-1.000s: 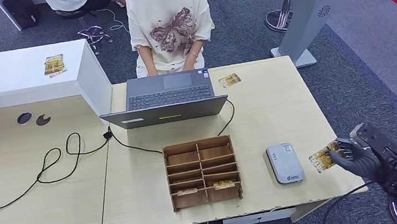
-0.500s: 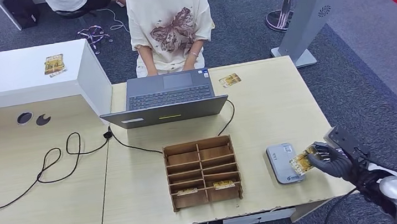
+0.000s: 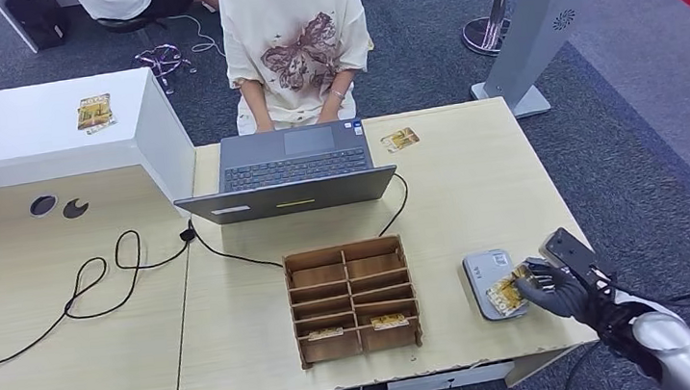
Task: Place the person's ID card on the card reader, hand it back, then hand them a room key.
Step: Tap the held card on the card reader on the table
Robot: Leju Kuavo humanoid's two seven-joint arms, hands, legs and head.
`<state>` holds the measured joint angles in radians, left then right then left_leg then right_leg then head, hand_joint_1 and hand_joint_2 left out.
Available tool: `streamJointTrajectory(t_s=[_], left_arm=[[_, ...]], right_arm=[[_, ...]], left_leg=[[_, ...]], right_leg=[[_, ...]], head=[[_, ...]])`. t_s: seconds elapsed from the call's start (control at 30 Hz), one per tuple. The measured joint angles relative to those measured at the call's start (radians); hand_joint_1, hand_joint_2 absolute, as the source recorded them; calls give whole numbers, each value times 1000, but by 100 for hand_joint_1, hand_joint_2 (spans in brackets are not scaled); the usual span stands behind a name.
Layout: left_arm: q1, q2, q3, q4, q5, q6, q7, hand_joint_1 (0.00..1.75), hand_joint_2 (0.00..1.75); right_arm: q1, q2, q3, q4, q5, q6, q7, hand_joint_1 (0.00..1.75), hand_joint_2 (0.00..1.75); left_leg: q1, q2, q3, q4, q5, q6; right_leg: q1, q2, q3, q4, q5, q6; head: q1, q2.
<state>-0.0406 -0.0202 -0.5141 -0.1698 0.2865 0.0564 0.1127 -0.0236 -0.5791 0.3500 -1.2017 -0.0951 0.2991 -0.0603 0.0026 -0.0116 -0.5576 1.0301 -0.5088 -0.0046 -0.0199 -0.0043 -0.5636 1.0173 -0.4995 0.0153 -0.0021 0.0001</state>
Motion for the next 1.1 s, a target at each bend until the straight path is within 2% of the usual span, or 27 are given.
streamJointTrajectory(t_s=[0.67, 1.1], left_arm=[[-1, 2, -8, 0, 15, 0, 3, 0, 0], [-1, 2, -8, 0, 25, -1, 4, 0, 0]], right_arm=[[-84, 45, 42, 45, 30, -14, 9, 175, 175], [-100, 48, 49, 57, 36, -19, 21, 175, 175]], left_leg=[[0, 0, 0, 0, 0, 0], [0, 0, 0, 0, 0, 0]], right_leg=[[0, 0, 0, 0, 0, -1], [0, 0, 0, 0, 0, -1]], head=[[0, 0], [0, 0]])
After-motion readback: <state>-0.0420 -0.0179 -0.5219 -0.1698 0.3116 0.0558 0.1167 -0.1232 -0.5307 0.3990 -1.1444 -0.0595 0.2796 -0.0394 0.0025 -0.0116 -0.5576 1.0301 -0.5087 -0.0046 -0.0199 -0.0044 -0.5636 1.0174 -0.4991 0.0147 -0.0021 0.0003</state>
